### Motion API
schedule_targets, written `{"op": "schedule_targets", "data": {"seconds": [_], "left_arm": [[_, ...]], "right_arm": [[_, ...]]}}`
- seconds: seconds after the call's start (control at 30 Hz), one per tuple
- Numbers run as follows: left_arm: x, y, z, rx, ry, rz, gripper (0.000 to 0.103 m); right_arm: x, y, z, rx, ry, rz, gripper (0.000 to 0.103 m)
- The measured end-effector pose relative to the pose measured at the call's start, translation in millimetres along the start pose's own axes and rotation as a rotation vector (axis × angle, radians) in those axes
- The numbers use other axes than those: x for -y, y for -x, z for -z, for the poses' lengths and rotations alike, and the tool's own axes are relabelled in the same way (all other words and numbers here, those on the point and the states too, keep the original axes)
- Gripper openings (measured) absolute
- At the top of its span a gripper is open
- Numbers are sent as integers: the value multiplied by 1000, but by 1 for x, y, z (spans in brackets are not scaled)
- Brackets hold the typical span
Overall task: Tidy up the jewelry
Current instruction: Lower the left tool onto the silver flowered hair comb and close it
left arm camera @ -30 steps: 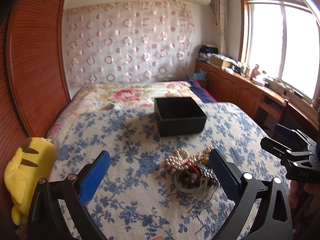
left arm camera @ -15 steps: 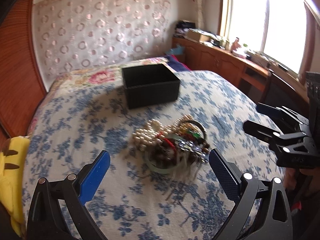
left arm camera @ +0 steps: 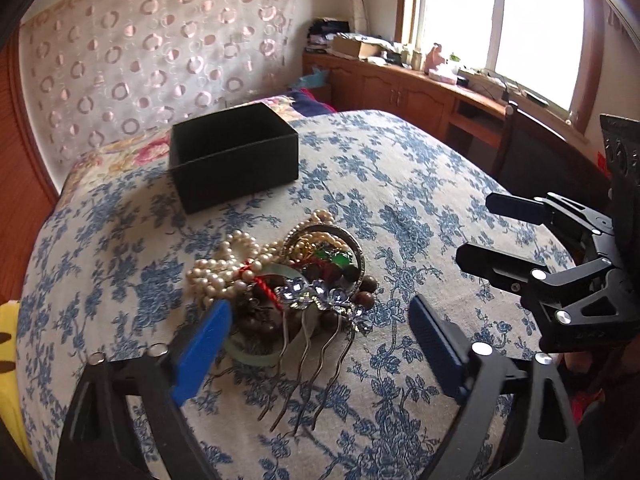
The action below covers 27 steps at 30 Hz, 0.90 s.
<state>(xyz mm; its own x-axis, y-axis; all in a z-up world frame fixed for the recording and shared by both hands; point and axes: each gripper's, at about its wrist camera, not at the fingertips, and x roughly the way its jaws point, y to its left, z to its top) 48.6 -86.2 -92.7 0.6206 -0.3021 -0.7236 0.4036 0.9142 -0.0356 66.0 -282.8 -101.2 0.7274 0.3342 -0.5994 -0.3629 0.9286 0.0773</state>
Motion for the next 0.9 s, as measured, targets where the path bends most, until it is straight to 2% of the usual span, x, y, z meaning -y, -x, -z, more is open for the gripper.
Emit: {"op": "schedule_targets", "data": {"seconds": [0.1,0.27,0.43,0.5,0.57,0.73,0.8,0.9], "left_arm": [[-3,-6,-2,-12,15,6,72],[-11,-10,-6,-17,56,18,68],[-15,-14,-6,-24,90,51,49],[-18,-16,-4,-28,107,61,33],[-20,-15,-3,-20,121,71,28],[-18,-7,-1,9,119,67,24],[-19,2,-2,38,126,82,11],[-20,11,-3,59,127,85,10]], "right_arm": [[3,-1,2,-3,-6,0,87],[4,0,3,-7,-9,-1,87],[3,-1,4,-8,-8,-5,87],[3,-1,4,-8,-8,-6,87],[3,-1,3,-9,-7,-7,87],[0,-5,3,-16,-4,-10,87],[-1,-5,2,-17,0,-13,87],[-3,-6,0,-17,8,-15,87]]}}
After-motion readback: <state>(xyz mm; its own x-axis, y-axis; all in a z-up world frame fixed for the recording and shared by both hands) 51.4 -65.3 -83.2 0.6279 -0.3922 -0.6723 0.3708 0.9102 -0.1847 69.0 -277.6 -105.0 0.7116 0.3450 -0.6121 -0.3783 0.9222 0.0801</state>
